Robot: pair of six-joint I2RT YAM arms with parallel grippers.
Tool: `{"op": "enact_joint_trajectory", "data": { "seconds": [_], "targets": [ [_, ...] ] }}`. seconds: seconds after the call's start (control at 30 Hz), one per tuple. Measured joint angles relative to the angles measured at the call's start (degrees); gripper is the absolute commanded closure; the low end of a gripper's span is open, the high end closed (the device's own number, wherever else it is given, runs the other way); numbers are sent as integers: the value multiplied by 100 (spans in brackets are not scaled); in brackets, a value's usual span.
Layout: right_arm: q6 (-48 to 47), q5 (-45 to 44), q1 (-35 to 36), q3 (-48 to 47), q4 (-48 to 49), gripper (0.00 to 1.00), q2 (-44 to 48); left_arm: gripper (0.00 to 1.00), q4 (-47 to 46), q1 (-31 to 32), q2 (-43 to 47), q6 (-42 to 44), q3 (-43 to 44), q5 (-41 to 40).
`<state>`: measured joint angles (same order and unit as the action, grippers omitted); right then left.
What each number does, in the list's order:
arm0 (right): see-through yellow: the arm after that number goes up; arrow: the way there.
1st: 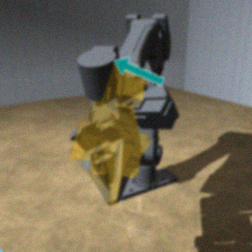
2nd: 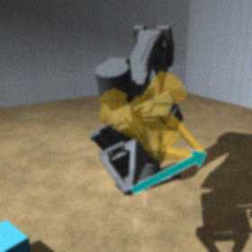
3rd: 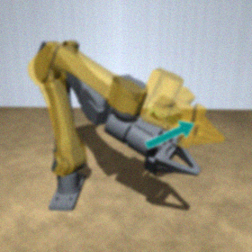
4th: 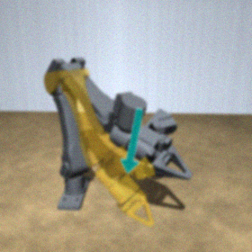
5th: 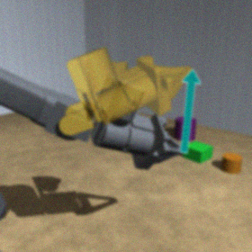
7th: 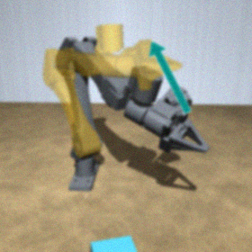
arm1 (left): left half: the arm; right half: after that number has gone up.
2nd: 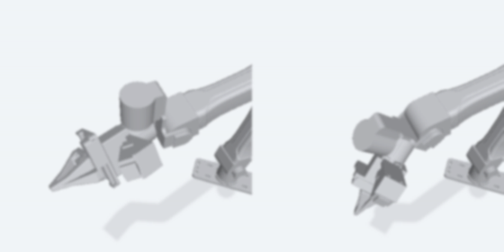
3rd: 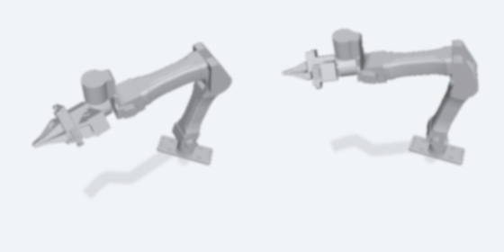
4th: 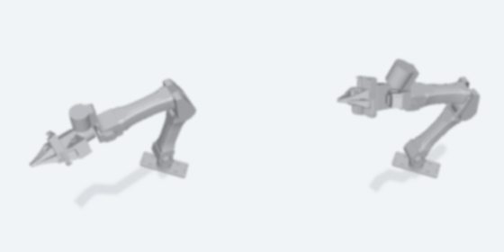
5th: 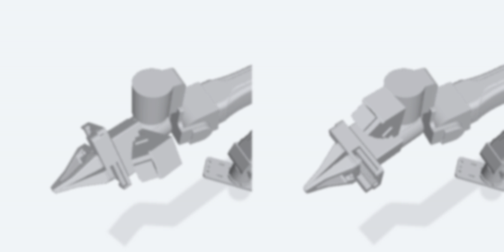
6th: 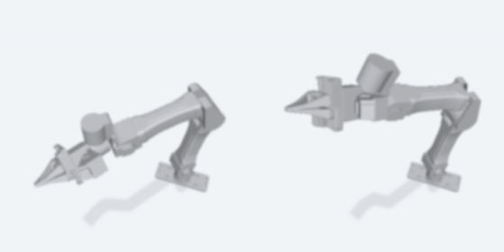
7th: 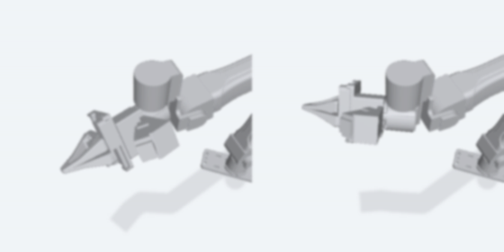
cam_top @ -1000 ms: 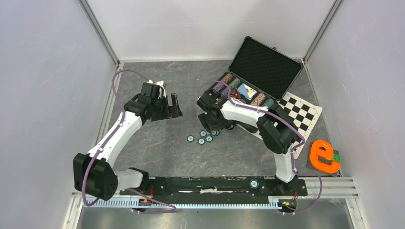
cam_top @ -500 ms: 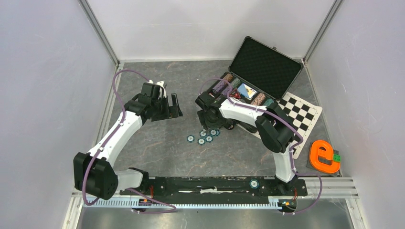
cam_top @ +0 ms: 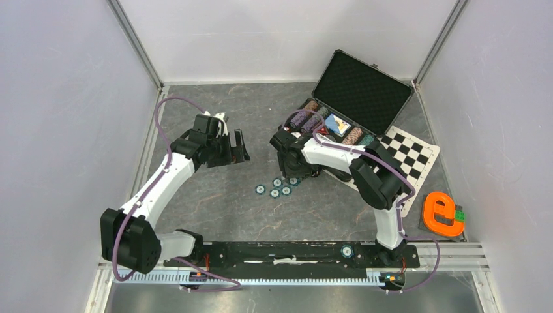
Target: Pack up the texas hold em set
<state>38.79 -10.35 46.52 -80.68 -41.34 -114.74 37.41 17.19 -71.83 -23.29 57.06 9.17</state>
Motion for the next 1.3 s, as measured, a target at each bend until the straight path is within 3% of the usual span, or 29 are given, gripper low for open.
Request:
{"op": "enact_joint_trajectory", "data": {
  "seconds": [0.17,0.47,0.8,1.1,1.3],
  "targets": [
    [63,9,-52,9,-35,44,9,0,0,4,15,0,-7,0],
    [-61,140,-52,-107,-125,26,-24,0,-2,4,66,0,-7,-2],
    [-350,-122,87,-415,-328,30,131,1,-22,4,35,-2,-24,0],
    [350,-227,149,-337,-1001,29,348,5,-57,76,-356,-4,-254,-105],
    [780,-428,129,48,-916,28,1051,5,-374,684,-356,-9,-761,-203]
  ]
}}
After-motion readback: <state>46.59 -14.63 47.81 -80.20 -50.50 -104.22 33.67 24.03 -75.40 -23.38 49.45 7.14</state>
